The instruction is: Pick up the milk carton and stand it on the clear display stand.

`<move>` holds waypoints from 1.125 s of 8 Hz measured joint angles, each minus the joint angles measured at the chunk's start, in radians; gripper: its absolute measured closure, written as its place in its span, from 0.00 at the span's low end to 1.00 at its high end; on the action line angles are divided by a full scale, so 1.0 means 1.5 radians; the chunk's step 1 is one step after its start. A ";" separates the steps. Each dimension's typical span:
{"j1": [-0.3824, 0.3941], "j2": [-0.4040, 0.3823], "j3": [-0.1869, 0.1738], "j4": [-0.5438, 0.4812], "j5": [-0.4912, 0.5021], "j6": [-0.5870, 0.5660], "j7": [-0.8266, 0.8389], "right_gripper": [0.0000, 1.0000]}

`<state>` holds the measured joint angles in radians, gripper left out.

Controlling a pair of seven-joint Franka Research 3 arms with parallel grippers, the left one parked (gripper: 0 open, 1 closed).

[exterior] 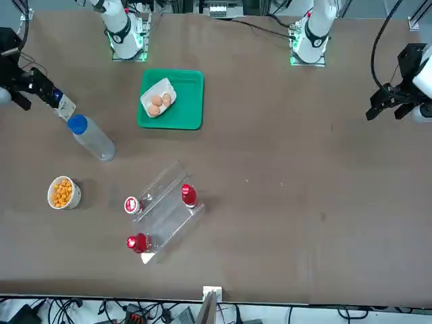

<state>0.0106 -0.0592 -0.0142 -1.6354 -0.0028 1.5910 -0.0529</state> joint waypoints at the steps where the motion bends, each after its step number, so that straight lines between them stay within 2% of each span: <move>1: -0.006 0.001 0.000 0.001 -0.001 -0.007 -0.004 0.00; 5: -0.079 0.006 -0.004 -0.006 -0.011 -0.028 -0.152 0.00; 7: -0.106 0.009 -0.004 -0.030 -0.055 -0.027 -0.276 0.00; 9: -0.155 0.008 -0.005 -0.059 -0.062 -0.020 -0.410 0.00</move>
<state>-0.2218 -0.0475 -0.0221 -1.7239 -0.0952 1.5606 -0.6676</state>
